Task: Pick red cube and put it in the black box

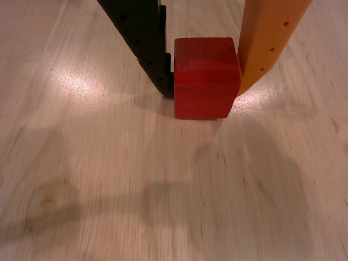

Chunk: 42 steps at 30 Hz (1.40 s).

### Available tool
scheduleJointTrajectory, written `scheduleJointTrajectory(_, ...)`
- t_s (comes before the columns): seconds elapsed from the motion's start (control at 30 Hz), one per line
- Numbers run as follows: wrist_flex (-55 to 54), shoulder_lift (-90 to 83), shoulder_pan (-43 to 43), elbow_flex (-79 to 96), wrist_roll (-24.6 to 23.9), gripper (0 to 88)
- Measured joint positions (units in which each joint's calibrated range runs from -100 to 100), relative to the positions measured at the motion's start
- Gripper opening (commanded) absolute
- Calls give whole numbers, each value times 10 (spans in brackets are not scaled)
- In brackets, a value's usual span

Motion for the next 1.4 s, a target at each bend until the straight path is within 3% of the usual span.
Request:
scheduleJointTrajectory(0.17,24,-47,8,4,3,10)
scheduleJointTrajectory(0.4,150,-220,-27,17,32,10)
scheduleJointTrajectory(0.57,233,-343,-107,55,67,10)
scheduleJointTrajectory(0.97,331,-415,-419,125,73,10)
scheduleJointTrajectory(1.23,343,-421,-493,191,82,10)
scheduleJointTrajectory(1.4,378,-421,-499,214,121,10)
